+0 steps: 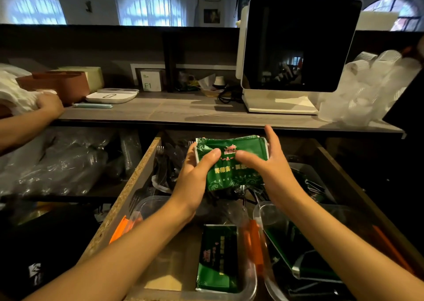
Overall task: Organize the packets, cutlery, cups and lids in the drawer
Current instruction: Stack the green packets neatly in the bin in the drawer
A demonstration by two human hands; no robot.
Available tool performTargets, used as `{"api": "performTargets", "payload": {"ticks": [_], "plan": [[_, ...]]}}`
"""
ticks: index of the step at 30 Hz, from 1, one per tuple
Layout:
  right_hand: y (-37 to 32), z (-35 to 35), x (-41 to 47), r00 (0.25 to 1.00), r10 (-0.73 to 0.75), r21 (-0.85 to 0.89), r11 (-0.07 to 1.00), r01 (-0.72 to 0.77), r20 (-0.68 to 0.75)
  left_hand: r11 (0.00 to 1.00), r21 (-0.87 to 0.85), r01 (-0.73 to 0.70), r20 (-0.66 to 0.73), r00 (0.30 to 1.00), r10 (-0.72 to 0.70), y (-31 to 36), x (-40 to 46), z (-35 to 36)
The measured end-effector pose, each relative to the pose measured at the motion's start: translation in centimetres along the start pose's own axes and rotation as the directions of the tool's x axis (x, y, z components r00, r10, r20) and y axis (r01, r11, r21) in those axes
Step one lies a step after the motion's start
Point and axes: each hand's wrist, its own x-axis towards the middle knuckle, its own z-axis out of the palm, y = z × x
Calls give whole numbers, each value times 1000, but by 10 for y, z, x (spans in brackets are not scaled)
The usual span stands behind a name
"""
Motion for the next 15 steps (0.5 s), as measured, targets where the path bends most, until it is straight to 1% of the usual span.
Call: {"api": "performTargets", "payload": {"ticks": [3,5,6,8,10,12,13,14,15], "plan": [[8,13,-3,991,132,220,968,-124,-25,996,-85,-30,-7,1000,30,-3,-6,5],[10,17,-7,984,180,289,942,-172,-2,992,-123,-25,6,1000,26,-6,-6,5],[9,18,-8,982,190,306,934,-185,16,994,-108,-32,13,999,34,-8,-4,3],[7,17,-9,983,175,311,933,-181,47,999,-17,-50,31,998,50,-4,-6,1],[3,16,-10,994,87,250,963,-103,73,987,145,-71,16,997,70,-1,-3,-4],[0,15,-8,998,-8,128,992,0,62,962,263,-75,-4,997,79,2,-2,-8],[-2,14,-8,998,-51,89,995,47,44,964,264,-36,-5,999,39,4,-2,-7],[-4,13,-8,994,-102,56,993,101,25,976,216,24,-4,1000,-24,5,-3,-6],[-6,10,-9,987,-158,21,987,158,11,988,133,81,-3,997,-81,9,-5,-3]]}}
